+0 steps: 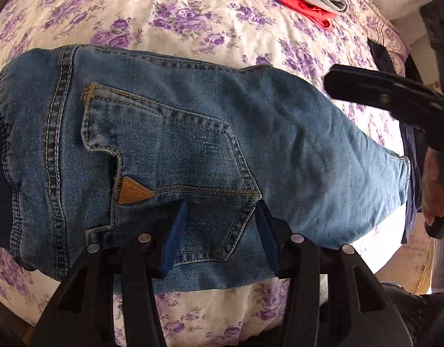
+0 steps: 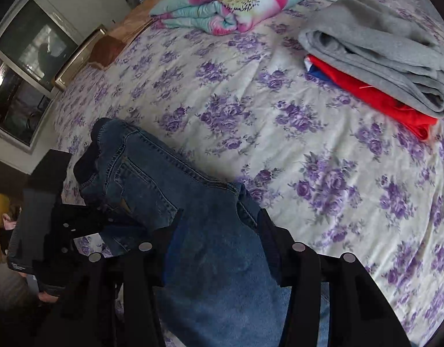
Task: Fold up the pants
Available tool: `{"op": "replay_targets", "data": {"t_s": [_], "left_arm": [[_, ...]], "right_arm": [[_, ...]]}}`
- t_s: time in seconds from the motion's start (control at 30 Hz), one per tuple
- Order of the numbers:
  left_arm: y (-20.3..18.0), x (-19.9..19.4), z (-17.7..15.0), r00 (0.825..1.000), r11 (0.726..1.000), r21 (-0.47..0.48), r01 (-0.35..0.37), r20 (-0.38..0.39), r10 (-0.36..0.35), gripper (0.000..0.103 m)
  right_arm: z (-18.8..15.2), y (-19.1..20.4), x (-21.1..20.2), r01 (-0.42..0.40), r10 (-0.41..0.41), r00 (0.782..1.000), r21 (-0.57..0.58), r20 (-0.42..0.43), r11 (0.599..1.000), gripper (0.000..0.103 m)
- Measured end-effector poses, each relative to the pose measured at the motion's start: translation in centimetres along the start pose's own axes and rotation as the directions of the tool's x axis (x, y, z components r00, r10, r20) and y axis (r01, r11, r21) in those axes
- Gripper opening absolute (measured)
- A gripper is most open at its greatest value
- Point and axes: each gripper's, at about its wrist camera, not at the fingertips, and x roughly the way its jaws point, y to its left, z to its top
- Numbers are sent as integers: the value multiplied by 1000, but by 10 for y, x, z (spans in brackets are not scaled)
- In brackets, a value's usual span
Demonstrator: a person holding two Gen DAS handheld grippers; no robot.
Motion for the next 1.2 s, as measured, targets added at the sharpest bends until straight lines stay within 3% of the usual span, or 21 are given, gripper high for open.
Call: {"op": "replay_targets", "data": {"t_s": [0.03, 0.1, 0.2, 0.23, 0.3, 0.37, 0.47, 0.57, 0.73, 0.83, 0.9, 0.97, 1.03, 1.07, 1.2], "left_arm": [[4, -1, -1, 1000, 1000, -14, 17, 0, -17, 46], [9, -3, -2, 999, 998, -35, 46, 5, -46, 46], [10, -4, -3, 999, 998, -45, 51, 8, -50, 46], [8, -4, -3, 999, 998, -40, 45, 7, -44, 46], [7, -4, -3, 999, 999, -31, 33, 1, -33, 46], [4, -3, 3, 1000, 999, -32, 25, -8, -26, 46], [1, -10, 9, 1000, 999, -32, 18, 2, -18, 46], [4, -3, 16, 1000, 1000, -30, -1, -11, 0, 46], [3, 5, 25, 999, 1000, -1, -29, -38, 29, 49], [-4, -4, 27, 997, 999, 17, -46, -54, 47, 49], [-11, -19, 28, 999, 998, 34, -43, -26, 44, 49], [-22, -38, 31, 1000, 999, 54, -7, 20, 6, 49], [-37, -50, 41, 998, 996, 86, 30, 56, -35, 50], [-46, -50, 47, 997, 993, 109, 42, 61, -49, 51], [-84, -14, 77, 998, 979, 195, 56, 2, -58, 52]], "right_arm": [[4, 0, 8, -8, 8, 1000, -10, -24, 1000, 48], [5, -2, 21, -16, 15, 998, -21, -63, 1000, 36], [5, -6, 31, -27, 25, 995, -19, -98, 999, 31], [4, -7, 34, -39, 38, 994, -12, -104, 999, 28], [5, -10, 39, -55, 55, 993, 0, -103, 998, 8], [6, -10, 38, -37, 37, 996, -6, -77, 999, 6], [12, -9, 31, 21, -20, 999, 8, -31, 1000, 5], [14, -15, 51, 53, -50, 997, 45, -67, 998, 5], [14, -23, 61, 46, -42, 998, 74, -50, 996, 14], [11, -31, 25, 55, -53, 998, 128, -19, 990, 27], [-1, -31, -16, 58, -66, 996, 121, 64, 991, 35], [-24, -31, -48, 61, -73, 992, 109, 107, 992, 35], [-56, -29, -61, 40, -50, 994, 107, 92, 993, 25], [-74, -27, -62, 29, -38, 996, 118, 77, 993, 9], [-131, -15, -51, 8, -19, 998, 173, 59, 985, 4]]}}
